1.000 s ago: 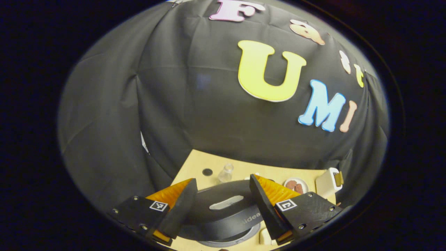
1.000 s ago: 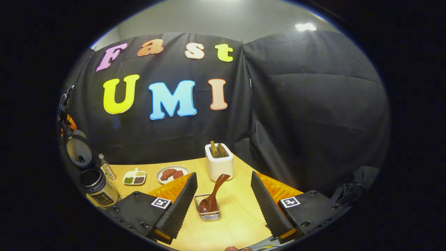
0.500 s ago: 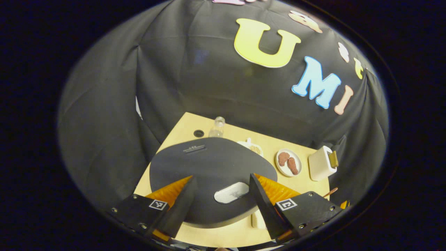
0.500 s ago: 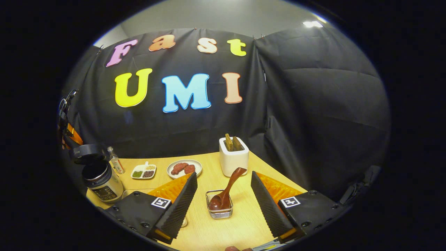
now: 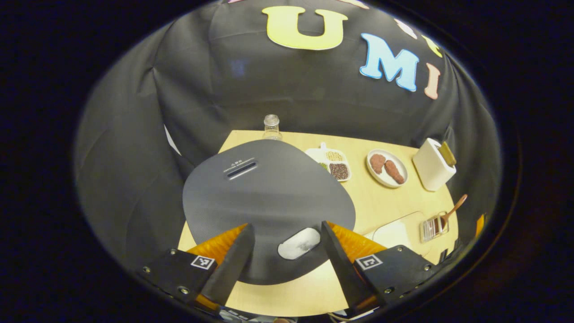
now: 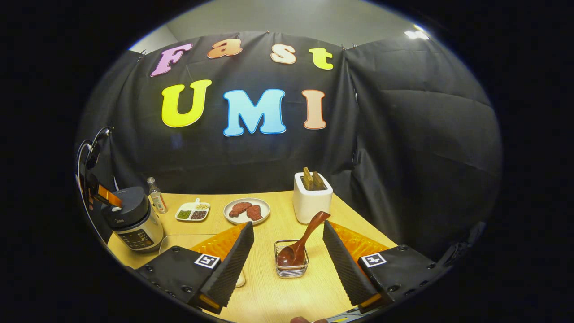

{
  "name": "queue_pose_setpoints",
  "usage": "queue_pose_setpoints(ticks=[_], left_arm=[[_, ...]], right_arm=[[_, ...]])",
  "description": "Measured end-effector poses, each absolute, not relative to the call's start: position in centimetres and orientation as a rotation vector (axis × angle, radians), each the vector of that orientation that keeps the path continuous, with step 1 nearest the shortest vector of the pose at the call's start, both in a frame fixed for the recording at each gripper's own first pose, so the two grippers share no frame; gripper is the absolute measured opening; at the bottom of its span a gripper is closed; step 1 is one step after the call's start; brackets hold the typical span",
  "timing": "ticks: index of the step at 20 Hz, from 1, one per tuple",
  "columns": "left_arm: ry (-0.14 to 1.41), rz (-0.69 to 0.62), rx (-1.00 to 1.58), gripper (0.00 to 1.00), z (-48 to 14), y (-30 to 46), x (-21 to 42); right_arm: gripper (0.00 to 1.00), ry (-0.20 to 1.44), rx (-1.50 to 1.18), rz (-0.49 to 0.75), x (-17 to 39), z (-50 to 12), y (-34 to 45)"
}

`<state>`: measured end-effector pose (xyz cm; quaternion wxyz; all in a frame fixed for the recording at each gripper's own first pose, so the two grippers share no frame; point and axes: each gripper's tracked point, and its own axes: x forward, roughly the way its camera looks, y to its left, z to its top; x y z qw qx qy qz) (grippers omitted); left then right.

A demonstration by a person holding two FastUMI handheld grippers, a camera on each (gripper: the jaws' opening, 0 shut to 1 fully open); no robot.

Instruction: Close the left gripper, press the button to open the rice cooker; take a wooden spoon from the chopstick holder with the right hand, scoop a spoonful of rice and pour it into the rice cooker, then put the wooden spoon back into the chopstick holder.

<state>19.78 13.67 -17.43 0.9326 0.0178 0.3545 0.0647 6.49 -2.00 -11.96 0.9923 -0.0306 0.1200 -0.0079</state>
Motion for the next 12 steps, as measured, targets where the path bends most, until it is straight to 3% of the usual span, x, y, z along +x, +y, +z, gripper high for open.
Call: queue_pose_setpoints(ticks=[12], left_arm=[[0.671,0.101,0.083,0.98,-17.9,13.8,19.2]], right_arm=[[0.98,0.31,-0.081,0.02,5.9,-14.0,0.1]])
